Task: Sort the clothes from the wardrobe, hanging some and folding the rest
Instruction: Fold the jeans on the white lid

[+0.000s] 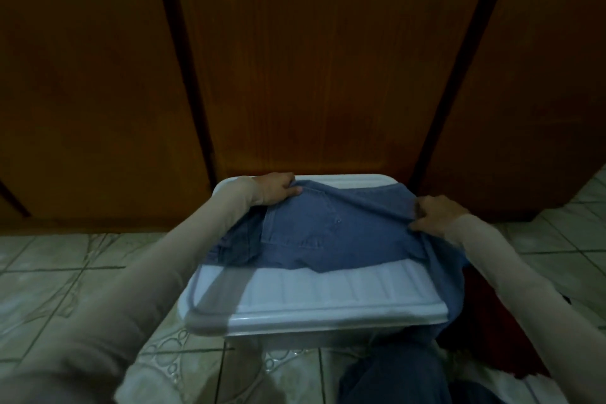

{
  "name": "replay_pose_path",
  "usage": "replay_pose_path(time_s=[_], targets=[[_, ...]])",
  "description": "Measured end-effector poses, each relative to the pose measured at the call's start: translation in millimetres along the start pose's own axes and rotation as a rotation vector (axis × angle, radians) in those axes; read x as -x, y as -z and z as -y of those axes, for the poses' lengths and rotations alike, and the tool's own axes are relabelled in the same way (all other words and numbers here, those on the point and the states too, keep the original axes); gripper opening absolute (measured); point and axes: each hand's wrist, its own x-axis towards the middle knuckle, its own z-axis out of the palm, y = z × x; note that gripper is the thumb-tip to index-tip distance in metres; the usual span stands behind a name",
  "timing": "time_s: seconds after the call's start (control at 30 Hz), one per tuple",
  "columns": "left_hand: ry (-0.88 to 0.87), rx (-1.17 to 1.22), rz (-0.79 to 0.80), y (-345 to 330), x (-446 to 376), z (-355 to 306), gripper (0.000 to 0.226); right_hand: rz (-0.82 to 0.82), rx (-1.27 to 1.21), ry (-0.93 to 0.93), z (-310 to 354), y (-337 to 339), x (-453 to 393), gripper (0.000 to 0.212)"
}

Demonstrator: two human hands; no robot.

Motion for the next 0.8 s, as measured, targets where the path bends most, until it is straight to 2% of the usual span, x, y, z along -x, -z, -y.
replay_pose_path(time_s=[0.17, 0.3, 0.43, 0.6, 0.67, 0.73, 0.77, 0.8], targets=[[0.08, -0.103, -0.051, -0.9, -22.4, 5.3, 0.044, -0.183, -0.186, -0.09, -9.4, 1.3, -16.3, 0.023], [0.22, -0.215, -0.181, -26.1, -35.3, 9.0, 0.045, -0.24, -0.157, -0.153, -1.7, 2.8, -31.6, 0.028], [0.328, -0.222, -0.269, -42.8, -47.3, 14.3, 0.048, -0.228, -0.1, -0.091, 5.9, -8.7, -45.4, 0.031], [0.416, -0.335, -0.289, -56.0, -49.2, 13.0, 0.042, -0.1, 0.071, 0.01, 2.7, -19.4, -51.7, 0.04], [0.402, -0.369, -0.364, -65.9, -47.9, 4.3, 0.042, -0.139, 0.108, 0.057, 2.4, -19.5, -52.3, 0.041], [0.314, -0.343, -0.441, -78.2, -45.5, -2.4, 0.042, -0.186, 0.159, 0.079, 2.2, -20.1, -52.2, 0.041], [0.24, -0.302, -0.462, -85.0, -44.7, -3.1, 0.048, -0.206, 0.199, 0.085, 2.4, -20.2, -51.6, 0.039], [0.162, -0.241, -0.453, -92.2, -44.0, -2.8, 0.064, -0.222, 0.242, 0.087, 3.2, -19.5, -50.8, 0.038]])
